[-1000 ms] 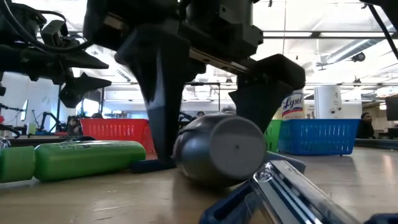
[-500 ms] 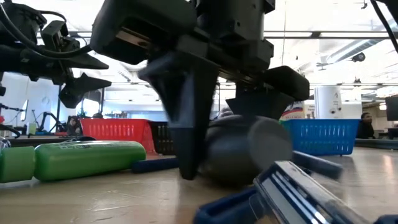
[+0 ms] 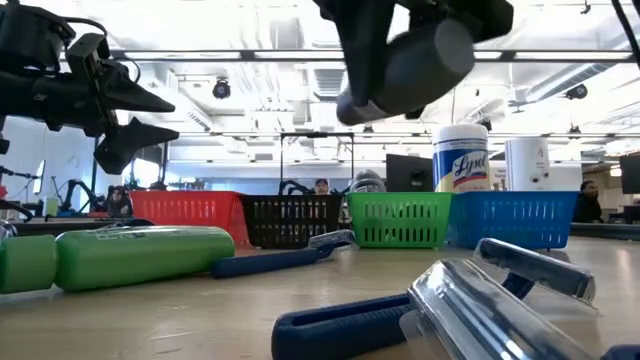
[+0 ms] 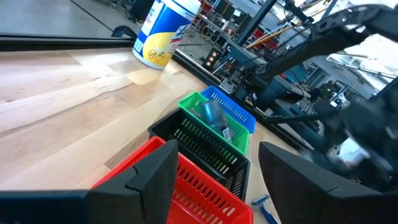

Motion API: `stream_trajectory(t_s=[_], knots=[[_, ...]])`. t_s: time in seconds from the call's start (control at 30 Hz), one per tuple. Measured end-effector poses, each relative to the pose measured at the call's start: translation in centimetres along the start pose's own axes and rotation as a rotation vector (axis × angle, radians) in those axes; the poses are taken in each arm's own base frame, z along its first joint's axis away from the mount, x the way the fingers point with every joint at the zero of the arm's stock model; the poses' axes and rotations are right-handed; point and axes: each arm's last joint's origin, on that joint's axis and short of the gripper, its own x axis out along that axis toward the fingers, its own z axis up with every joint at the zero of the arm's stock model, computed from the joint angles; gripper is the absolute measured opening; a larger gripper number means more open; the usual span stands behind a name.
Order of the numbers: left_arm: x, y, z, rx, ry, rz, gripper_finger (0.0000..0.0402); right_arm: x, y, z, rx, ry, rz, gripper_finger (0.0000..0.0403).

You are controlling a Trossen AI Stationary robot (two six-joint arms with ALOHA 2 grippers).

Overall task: Pick & Place Travel size toiletries
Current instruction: Put the gray deodorant into the green basket, then put the blue shave cream into the red basket

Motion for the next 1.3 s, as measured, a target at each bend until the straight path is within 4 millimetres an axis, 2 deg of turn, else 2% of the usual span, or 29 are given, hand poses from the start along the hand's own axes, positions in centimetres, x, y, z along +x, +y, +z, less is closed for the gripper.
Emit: stream_trajectory(t_s=[0.13, 0.17, 0.33, 0.5, 0.67, 0.8, 1.07, 1.2, 1.3], knots=[[0.0, 0.0, 0.0, 0.0, 0.001, 0.0, 0.0229, -2.3, -3.8, 3.5, 0.146, -0.087, -0.094, 0.0205], [0.0, 0.0, 0.0, 0.0, 0.001, 0.0, 0.0229, -2.3, -4.9, 4.5, 0.178, -0.094, -0.116, 0.0205], [0.0, 0.0, 0.0, 0.0, 0.003, 0.001, 0.0229, -0.2, -9.1, 8.8, 0.318, -0.106, -0.11, 0.0206], [0.0, 0.0, 0.0, 0.0, 0.004, 0.002, 0.0229, 1.6, -12.3, 10.2, 0.424, -0.095, -0.03, 0.0211], [0.0, 0.0, 0.0, 0.0, 0.004, 0.002, 0.0229, 4.0, -12.9, 10.6, 0.502, -0.105, 0.072, 0.0245], [0.0, 0.0, 0.0, 0.0, 0.004, 0.002, 0.0229, 5.4, -13.2, 10.4, 0.539, -0.073, 0.059, 0.0281], [0.0, -0.1, 0.1, -0.025, -0.016, -0.008, 0.0229, 4.2, -12.7, 10.3, 0.519, -0.088, 0.081, 0.0337], [0.0, -0.5, 0.3, -0.326, 0.027, -0.106, 0.0229, 2.9, -12.5, 9.6, 0.468, -0.086, 0.036, 0.0354], [0.0, -0.4, 0.2, -0.526, 0.025, -0.083, 0.0229, 2.3, -12.2, 8.7, 0.445, -0.083, 0.013, 0.0361]])
